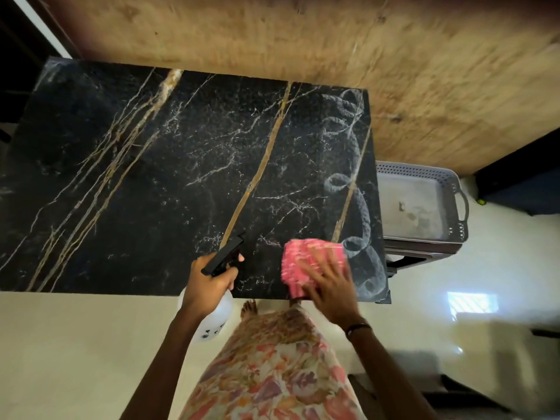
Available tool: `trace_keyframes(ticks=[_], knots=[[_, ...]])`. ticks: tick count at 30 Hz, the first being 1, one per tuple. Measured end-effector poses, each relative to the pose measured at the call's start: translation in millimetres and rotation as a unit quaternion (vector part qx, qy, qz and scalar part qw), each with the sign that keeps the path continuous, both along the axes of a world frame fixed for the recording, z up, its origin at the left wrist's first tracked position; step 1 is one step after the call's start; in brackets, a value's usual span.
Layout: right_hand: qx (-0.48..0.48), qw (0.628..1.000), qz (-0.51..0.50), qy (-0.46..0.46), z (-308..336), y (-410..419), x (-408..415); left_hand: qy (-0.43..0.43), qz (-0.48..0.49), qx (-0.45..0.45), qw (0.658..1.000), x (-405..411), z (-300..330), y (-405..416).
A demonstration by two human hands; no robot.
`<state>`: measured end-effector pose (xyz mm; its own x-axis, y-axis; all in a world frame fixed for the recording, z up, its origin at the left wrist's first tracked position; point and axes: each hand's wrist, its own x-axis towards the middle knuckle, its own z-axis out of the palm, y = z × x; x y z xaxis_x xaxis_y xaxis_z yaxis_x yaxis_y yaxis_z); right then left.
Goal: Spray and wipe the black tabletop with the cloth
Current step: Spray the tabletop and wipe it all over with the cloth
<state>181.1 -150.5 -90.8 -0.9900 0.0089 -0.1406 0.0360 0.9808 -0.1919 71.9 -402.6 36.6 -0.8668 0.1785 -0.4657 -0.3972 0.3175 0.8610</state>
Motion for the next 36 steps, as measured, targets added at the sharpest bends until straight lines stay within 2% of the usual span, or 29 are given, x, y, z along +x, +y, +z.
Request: trace_keyframes(ticks=[5,9,13,17,21,24,27,31,34,36], knots=[[0.005,0.990,-0.144,0.003,6,81,-40,0.009,-0.006,0.008,1.000,-12,-1,18],[-0.023,0.981,-0.192,0.016,6,74,-112,0.018,-0.010,0.000,1.000,-21,-1,39],[-0.018,0.997,-0.075,0.015,1,43,-136,0.030,-0.033,-0.004,0.999,-35,-1,73],[-0.011,0.999,0.045,0.025,1,63,-96,0.036,-0.034,-0.011,0.999,-51,-2,108],[-0.010,0.999,0.007,0.036,1,130,-93,0.044,-0.031,-0.017,0.998,-72,-6,136],[-0.020,0.997,-0.062,0.041,-3,160,-143,0.043,-0.004,-0.002,0.999,-89,-11,149],[-0.033,0.993,-0.098,0.053,-4,154,-208,0.052,0.004,0.004,0.999,-105,-11,164],[-0.026,0.998,-0.028,0.045,-5,122,-255,0.068,0.000,0.015,0.998,-127,-13,186],[-0.017,0.996,0.076,0.049,-4,129,-235,0.069,0.011,0.006,0.998,-145,-19,196],[-0.026,0.995,0.084,0.057,-6,155,-214,0.058,0.015,0.013,0.998,-155,-20,203]])
